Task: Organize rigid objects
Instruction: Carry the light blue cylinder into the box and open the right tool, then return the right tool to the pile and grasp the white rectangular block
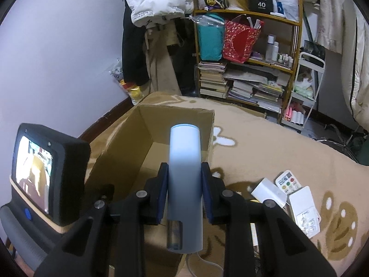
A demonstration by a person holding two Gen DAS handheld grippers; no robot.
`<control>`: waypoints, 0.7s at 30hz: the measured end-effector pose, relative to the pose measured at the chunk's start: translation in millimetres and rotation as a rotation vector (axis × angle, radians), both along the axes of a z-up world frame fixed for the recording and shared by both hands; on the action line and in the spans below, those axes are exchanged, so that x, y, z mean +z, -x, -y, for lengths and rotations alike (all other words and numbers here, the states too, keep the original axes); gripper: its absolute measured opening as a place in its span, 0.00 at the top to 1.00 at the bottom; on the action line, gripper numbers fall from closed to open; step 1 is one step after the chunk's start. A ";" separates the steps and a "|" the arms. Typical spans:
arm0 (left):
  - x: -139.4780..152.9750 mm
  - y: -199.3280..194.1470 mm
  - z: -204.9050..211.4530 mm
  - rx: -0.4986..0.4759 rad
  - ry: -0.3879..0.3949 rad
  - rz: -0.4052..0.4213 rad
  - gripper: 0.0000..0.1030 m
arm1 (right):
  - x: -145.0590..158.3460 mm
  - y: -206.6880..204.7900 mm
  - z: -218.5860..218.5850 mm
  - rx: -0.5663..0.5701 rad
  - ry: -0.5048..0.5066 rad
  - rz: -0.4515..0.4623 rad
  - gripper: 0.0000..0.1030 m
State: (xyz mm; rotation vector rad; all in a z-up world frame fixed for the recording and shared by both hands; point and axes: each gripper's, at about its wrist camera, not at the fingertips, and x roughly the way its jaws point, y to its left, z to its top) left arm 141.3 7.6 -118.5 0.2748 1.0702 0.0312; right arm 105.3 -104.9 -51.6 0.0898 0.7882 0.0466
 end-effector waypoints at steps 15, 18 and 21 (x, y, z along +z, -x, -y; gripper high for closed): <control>-4.8 -0.3 -1.9 0.007 -0.002 -0.031 0.82 | 3.0 1.7 11.2 -0.019 -0.060 0.047 0.40; -3.9 0.0 -1.6 0.008 0.006 -0.029 0.82 | 5.5 2.3 23.9 -0.059 -0.072 0.038 0.33; -3.2 0.9 -0.4 0.003 -0.003 -0.024 0.82 | 5.1 4.0 41.6 -0.107 -0.085 0.032 0.25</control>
